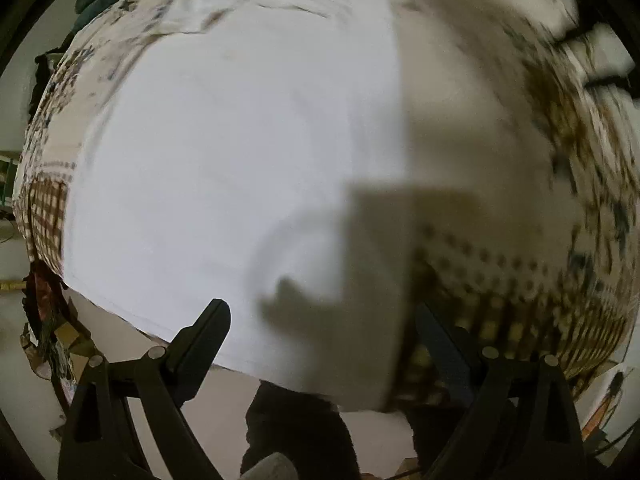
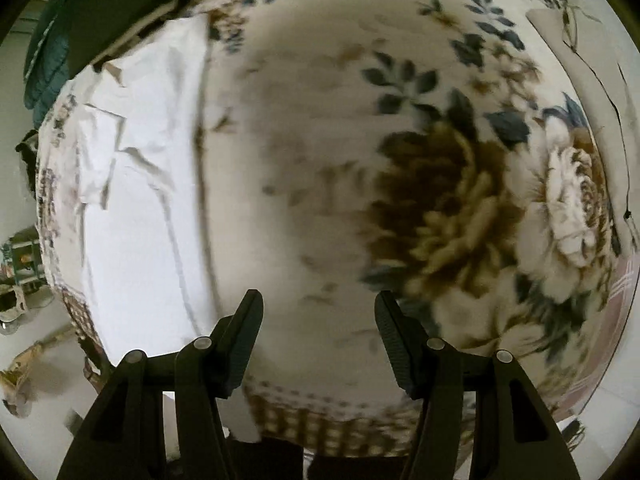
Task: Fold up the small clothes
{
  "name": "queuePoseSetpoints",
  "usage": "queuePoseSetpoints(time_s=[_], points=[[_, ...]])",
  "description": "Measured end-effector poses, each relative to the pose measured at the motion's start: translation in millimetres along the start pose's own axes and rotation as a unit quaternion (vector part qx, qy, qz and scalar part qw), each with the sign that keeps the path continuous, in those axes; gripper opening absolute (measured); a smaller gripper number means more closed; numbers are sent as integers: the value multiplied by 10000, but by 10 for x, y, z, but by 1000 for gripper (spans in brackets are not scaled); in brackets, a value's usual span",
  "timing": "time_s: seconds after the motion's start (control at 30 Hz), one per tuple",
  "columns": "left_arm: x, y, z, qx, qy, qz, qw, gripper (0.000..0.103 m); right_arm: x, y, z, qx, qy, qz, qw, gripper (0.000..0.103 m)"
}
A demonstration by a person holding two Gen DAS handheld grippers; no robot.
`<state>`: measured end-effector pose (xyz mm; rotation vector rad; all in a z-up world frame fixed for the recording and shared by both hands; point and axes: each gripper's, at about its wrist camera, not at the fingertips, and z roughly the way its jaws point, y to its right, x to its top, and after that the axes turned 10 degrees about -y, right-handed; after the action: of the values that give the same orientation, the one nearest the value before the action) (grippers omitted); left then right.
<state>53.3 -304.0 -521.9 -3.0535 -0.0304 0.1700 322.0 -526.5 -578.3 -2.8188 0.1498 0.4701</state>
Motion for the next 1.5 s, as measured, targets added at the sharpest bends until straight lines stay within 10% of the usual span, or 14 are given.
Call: queuePoseSetpoints(time_s=[0.17,0.2,0.27,0.37,0.87,1.0,1.5], points=[[20,403,428,648,128,-117,9977,87,279,25,36,43,132,-240,9996,60],[61,404,511,769,111,-156,9969,74,335,-4,45,71,151,-285,9995,60],[115,347,594,895,118,-286,9955,16,507,-74,50,189,183,-417,9988,60],[141,173,499,644,297,-612,9956,4,789,-221,69,390,206,-550,9975,60],[82,-227,-56,352,752,-916,9923,3,2630,-1093,445,1765,54,-388,9835,59],[95,-323,-166,313,747,-947,9922,3,2728,-1186,420,2002,220,-219,9793,3],[53,-1799,-664,-930,832,-2095,9698,3,2253,-2729,-637,1398,816,-861,9830,2]])
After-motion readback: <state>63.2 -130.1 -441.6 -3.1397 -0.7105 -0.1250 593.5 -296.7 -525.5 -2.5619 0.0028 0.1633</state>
